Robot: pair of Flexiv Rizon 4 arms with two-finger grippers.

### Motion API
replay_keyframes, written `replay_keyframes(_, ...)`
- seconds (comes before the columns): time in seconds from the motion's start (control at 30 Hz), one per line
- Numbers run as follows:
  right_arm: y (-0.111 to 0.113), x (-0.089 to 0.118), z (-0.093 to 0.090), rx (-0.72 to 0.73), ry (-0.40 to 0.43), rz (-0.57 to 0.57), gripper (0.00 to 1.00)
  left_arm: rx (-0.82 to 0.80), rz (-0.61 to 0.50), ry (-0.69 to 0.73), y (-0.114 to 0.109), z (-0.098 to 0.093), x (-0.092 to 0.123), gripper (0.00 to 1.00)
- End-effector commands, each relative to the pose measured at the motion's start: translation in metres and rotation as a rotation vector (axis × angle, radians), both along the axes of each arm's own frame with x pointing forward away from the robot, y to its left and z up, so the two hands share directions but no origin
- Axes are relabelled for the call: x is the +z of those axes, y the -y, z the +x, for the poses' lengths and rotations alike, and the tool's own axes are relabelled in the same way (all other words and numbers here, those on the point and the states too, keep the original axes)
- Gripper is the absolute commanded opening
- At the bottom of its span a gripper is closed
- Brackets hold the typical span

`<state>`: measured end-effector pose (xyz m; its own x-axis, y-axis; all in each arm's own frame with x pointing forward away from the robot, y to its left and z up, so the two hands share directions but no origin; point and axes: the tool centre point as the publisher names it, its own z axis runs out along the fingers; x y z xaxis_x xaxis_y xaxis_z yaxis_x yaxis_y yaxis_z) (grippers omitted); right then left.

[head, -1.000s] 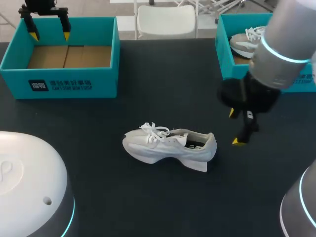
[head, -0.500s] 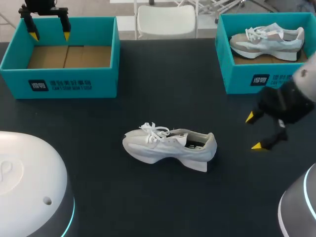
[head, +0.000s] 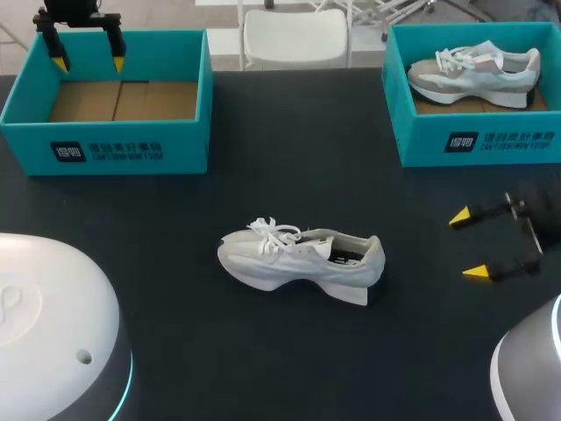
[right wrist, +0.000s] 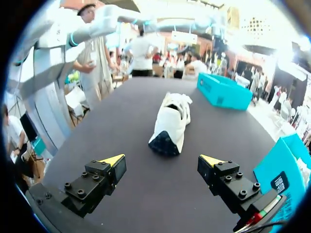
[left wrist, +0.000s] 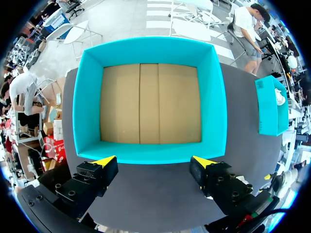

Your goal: Take the shoe out of the shoebox, open the shoe tongue, remove and reinsert the insole, then place the shoe into the shoebox

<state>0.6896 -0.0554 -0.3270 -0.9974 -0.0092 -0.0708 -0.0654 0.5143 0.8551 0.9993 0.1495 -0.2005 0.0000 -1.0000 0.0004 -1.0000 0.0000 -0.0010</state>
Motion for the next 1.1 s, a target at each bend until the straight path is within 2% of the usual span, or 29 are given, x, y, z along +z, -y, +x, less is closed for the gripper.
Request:
replay_keyframes(0.03, 0.006, -0.009, -0.003, 0.017, -0.001, 0.246, 1.0, 0.0, 0.0, 0.0, 0.0, 0.0, 0.0, 1.0)
replay_keyframes(0.17, 0.009, -0.018, -0.002, 0.007, 0.002, 0.243, 1.0, 0.0, 0.0, 0.0, 0.0, 0.0, 0.0, 1.0)
replay_keyframes(0.7, 0.009, -0.018, -0.002, 0.007, 0.002, 0.243, 1.0, 0.0, 0.0, 0.0, 0.0, 0.0, 0.0, 1.0)
replay_keyframes(0.8, 0.014, -0.033, 0.0, -0.014, 0.03, 0.191, 1.0, 0.0, 0.0, 0.0, 0.0, 0.0, 0.0, 1.0)
replay_keyframes(0.97, 0.017, -0.045, 0.008, -0.032, 0.081, 0.152, 1.0, 0.0, 0.0, 0.0, 0.0, 0.0, 0.0, 1.0)
replay_keyframes(1.1, 0.016, -0.06, 0.013, -0.03, 0.083, 0.136, 1.0, 0.0, 0.0, 0.0, 0.0, 0.0, 0.0, 1.0)
